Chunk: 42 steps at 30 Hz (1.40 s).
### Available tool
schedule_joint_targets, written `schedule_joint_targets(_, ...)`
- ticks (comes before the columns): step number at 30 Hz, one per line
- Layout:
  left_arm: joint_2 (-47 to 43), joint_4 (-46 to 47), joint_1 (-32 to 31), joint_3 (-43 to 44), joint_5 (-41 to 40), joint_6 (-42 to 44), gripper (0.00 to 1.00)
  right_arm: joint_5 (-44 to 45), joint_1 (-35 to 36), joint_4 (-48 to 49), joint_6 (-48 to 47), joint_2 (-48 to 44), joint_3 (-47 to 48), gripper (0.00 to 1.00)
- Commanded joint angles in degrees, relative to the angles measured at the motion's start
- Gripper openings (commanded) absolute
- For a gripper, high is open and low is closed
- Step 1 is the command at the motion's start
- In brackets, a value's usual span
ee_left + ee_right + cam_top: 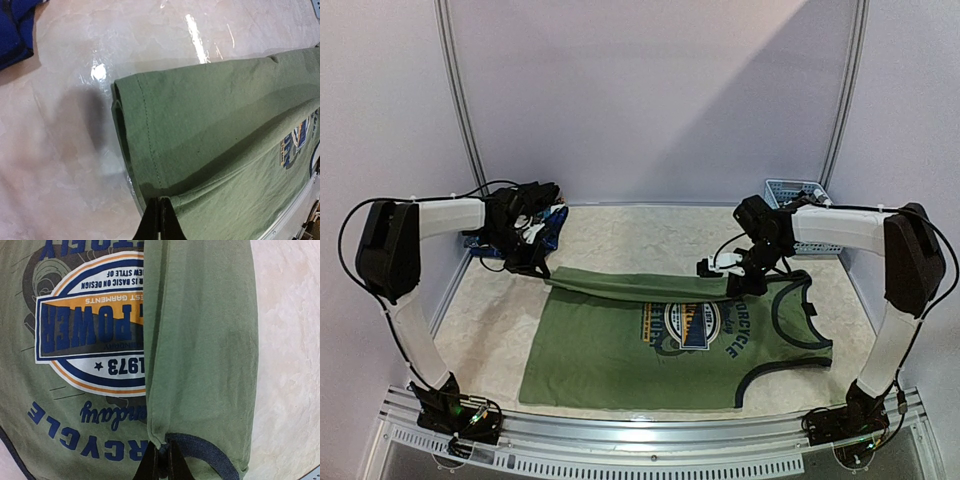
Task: Fold and stack the mixed laundry pile
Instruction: Fold the flattened tank top at the center of the board.
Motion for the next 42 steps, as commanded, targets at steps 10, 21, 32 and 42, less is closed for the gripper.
schedule_joint_targets(10,-2.5,-1.6,-0.2,-1.7,-0.8,1.3,0.0,0.7,0.9,-2.8,1.3,-1.7,-1.6,0.0)
schedule_joint_targets(21,-0.1,-3.7,-1.3,-1.9,-2.5,1.8,0.0,1.0,1.6,-1.9,1.9,0.0,-3.4,0.0)
schedule_joint_targets(32,2.1,-6.7,-2.5,-2.0,-2.5,3.4,0.0,0.9,1.8,-2.3,1.5,1.0,-4.4,0.0)
schedule_joint_targets(42,1.3,-9.4,-2.9,-0.4,-3.4,3.4,0.17,-0.1,3.4,-6.2,-1.9,-0.4,-6.0,0.25)
